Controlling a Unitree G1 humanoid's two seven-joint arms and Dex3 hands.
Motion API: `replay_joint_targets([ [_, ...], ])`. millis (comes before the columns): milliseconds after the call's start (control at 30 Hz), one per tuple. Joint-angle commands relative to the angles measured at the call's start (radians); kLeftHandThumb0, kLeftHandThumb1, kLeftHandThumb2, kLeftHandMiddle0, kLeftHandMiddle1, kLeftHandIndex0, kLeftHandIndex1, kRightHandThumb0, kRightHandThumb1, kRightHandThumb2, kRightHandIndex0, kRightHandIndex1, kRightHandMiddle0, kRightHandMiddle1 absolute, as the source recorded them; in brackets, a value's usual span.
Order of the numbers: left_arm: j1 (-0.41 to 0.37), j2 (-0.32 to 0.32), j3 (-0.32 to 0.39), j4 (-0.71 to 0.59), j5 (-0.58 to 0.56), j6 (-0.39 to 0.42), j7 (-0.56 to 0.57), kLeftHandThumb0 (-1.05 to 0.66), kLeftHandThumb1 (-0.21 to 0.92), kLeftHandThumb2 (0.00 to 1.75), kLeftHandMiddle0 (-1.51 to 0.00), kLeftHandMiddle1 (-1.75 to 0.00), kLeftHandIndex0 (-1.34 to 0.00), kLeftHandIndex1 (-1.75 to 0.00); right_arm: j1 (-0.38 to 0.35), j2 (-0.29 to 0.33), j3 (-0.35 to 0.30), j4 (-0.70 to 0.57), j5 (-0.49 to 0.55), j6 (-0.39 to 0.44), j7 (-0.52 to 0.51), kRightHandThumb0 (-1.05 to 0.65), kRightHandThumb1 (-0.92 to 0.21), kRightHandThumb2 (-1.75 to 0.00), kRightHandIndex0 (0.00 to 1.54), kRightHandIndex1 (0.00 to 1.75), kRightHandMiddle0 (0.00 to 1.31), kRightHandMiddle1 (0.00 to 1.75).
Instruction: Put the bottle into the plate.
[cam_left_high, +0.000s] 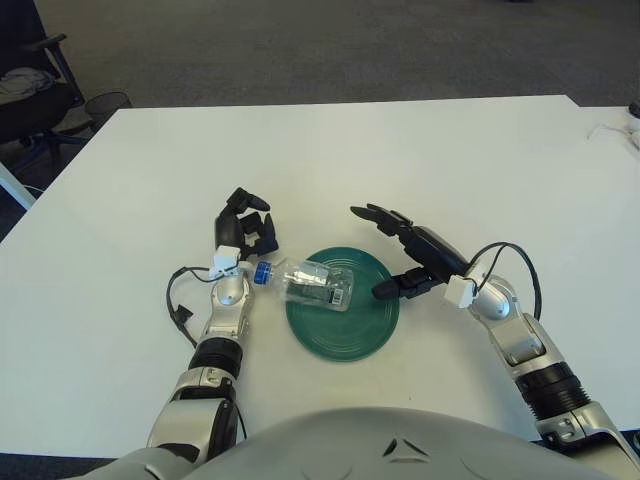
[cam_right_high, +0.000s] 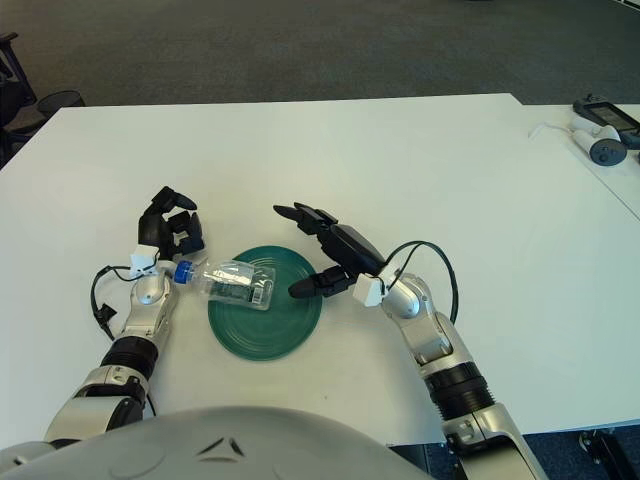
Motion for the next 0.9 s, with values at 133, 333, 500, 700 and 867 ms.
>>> replay_joint_targets([
  [133, 0.058, -0.013, 0.0, 0.074, -0.002, -0.013, -0.014, -0.5, 0.23, 1.42, -1.22, -1.75, -0.67, -1.75, -0.016, 0.001, -0.003, 0.015, 0.013, -0.002, 0.007, -1.05, -0.92, -0.28, 0.07, 0.06, 0.0, 0.29],
  [333, 0.055, -0.016, 0.002, 0.072, -0.004, -0.008, -0.017, -0.5, 0.24, 1.41, -1.21, -1.75, -0.67, -1.75, -0.021, 0.001, -0.004, 0.021, 0.014, -0.003, 0.008, -1.05, -0.92, -0.28, 0.07, 0.06, 0.0, 0.29],
  [500, 0.054, -0.016, -0.001, 0.066, 0.004, 0.006, -0.01, -0.5, 0.24, 1.41, -1.21, -1.75, -0.67, -1.75, -0.025, -0.001, -0.005, 0.028, 0.017, -0.006, 0.008, -1.05, -0.92, -0.28, 0.07, 0.06, 0.0, 0.29],
  [700, 0.057, -0.015, -0.004, 0.058, 0.018, 0.002, 0.004, -0.5, 0.23, 1.42, -1.23, -1.75, -0.68, -1.75, -0.026, -0.001, -0.005, 0.029, 0.018, -0.007, 0.008, -1.05, -0.92, -0.28, 0.07, 0.06, 0.0, 0.29],
  [867, 0.057, -0.018, -0.003, 0.057, 0.017, 0.0, 0.003, -0.5, 0.22, 1.43, -1.23, -1.75, -0.68, -1.75, -0.026, -0.001, -0.005, 0.029, 0.018, -0.007, 0.008, -1.05, -0.92, -0.28, 0.07, 0.06, 0.0, 0.29],
])
